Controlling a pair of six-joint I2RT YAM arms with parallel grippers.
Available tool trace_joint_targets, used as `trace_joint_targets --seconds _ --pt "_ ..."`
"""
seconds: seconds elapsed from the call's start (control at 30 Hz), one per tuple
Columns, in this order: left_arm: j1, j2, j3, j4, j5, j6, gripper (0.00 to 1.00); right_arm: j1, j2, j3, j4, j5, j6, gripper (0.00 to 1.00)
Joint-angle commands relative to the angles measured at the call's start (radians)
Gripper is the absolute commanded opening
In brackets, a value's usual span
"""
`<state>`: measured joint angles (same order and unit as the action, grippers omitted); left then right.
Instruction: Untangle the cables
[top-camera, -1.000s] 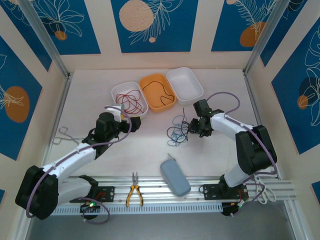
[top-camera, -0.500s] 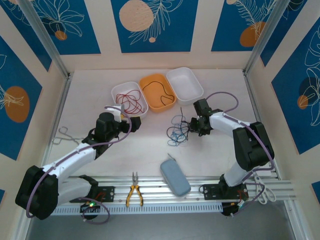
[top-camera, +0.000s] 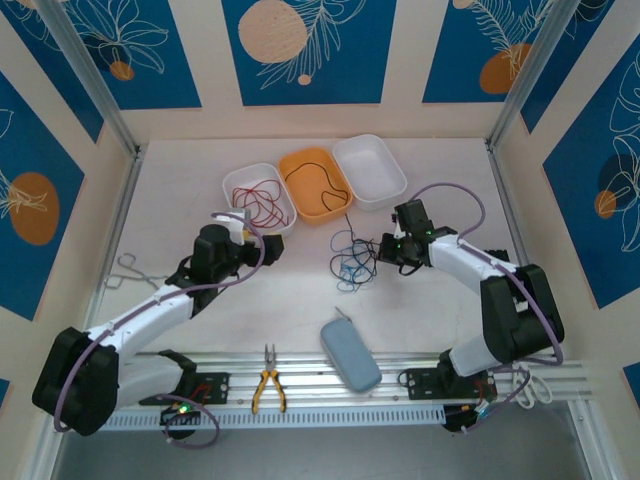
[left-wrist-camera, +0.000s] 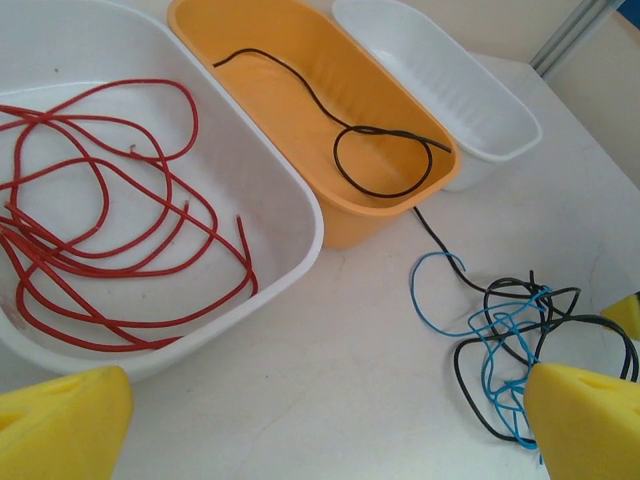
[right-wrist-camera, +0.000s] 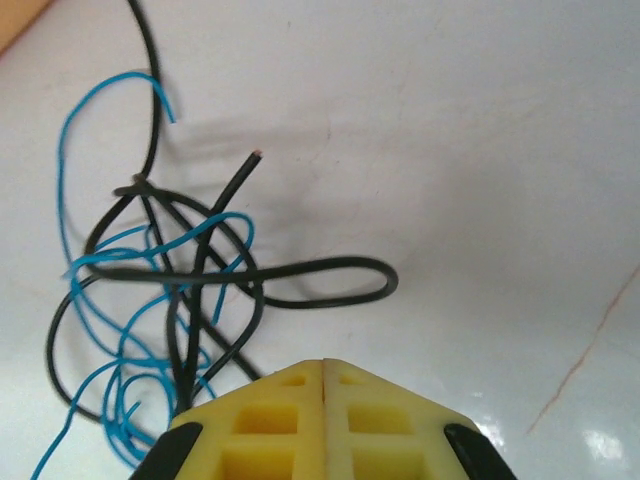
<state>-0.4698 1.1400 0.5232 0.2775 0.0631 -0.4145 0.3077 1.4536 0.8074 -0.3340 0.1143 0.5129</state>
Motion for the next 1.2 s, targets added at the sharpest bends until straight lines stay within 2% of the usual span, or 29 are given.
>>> trace_joint_targets --seconds 0.0,0.07,0.17,0.27,0.3,0.37,0.47,0.5,0.7,1.0,1.1,1.17 --pt "-0.009 0.022 0.012 0.040 0.044 -0.018 1.00 0.010 -0.076 -0.032 -0.006 -0.028 0.001 0.00" --pt "-0.011 0.036 0.020 0.050 0.066 -0.018 1.00 0.009 -0.109 -0.037 -0.038 -0.011 0.029 0.00" --pt "-0.016 0.054 0.027 0.058 0.085 -0.012 1.00 -0.002 -0.129 -0.017 -0.112 0.003 0.104 0.19" --pt "-0.022 0.068 0.032 0.064 0.088 -0.006 1.00 -0.013 -0.116 0.012 -0.160 -0.023 0.188 0.31" --pt "-0.024 0.072 0.033 0.067 0.089 -0.006 1.00 -0.015 -0.111 0.017 -0.161 -0.033 0.211 0.35" --pt "-0.027 0.081 0.033 0.073 0.091 -0.007 1.00 -0.019 -0.095 0.025 -0.143 -0.067 0.267 0.52" --pt "-0.030 0.086 0.034 0.075 0.094 -0.008 1.00 -0.022 -0.062 0.045 -0.116 -0.091 0.336 0.68" --pt "-0.031 0.086 0.032 0.075 0.096 -0.008 1.00 -0.021 -0.050 0.053 -0.110 -0.093 0.350 0.70" --pt "-0.033 0.085 0.029 0.074 0.095 -0.006 1.00 -0.021 0.056 0.130 -0.109 -0.076 0.388 0.77" --pt "-0.036 0.084 0.026 0.069 0.098 -0.006 1.00 -0.024 0.227 0.233 -0.070 -0.086 0.386 0.77" --pt "-0.038 0.082 0.024 0.068 0.098 -0.009 1.00 -0.023 0.270 0.246 -0.043 -0.113 0.389 0.72" --pt "-0.038 0.082 0.025 0.066 0.101 -0.006 1.00 -0.021 0.287 0.252 -0.032 -0.123 0.386 0.59"
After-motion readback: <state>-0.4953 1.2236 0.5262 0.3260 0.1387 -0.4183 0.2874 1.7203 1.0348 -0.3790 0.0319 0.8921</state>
